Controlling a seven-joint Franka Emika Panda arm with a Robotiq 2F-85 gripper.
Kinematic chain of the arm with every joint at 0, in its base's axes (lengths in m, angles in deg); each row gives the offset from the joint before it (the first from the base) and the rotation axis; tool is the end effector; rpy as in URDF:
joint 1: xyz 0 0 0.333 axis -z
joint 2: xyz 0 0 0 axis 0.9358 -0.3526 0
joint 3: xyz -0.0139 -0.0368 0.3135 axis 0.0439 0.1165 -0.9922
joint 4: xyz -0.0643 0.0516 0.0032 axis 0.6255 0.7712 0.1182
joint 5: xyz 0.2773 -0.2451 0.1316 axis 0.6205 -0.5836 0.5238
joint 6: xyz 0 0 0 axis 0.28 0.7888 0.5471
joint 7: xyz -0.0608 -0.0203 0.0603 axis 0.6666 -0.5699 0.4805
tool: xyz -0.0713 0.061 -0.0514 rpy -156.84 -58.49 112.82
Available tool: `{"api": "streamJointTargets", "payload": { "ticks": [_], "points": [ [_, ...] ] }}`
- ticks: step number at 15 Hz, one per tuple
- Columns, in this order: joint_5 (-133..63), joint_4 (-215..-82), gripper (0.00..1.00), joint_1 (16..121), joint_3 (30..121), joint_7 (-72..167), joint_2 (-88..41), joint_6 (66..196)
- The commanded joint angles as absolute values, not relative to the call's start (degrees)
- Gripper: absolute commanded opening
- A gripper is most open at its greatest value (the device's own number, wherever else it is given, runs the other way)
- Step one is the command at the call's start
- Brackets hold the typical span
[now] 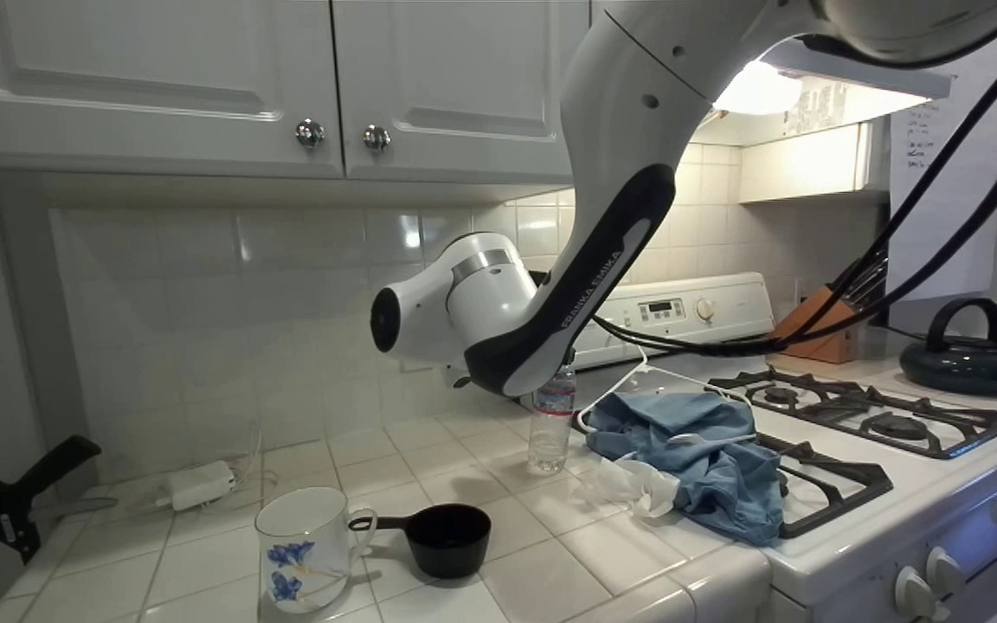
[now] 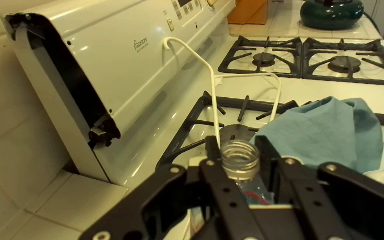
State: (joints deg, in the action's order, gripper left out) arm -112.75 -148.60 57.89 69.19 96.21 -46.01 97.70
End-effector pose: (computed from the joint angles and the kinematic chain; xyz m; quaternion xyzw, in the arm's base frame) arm 0.6767 0.0755 0.2504 0.5117 0.6132 -0.3373 0.4984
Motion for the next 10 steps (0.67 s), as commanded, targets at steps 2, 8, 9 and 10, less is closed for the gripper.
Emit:
{"api": "streamJointTargets", "payload": {
  "ticks": [2, 8, 9, 10],
  "points": [
    [-115.56, -145.03, 0.08, 57.40, 68.64, 101.91, -48.82, 95.34],
    [-116.96, -143.16, 0.08, 56.80, 68.82, 104.81, -50.33, 94.89],
    [-117.02, -142.93, 0.08, 56.63, 68.90, 104.45, -50.49, 94.43],
    [-117.09, -142.92, 0.08, 56.61, 68.92, 104.24, -50.52, 94.26]
  ]
}}
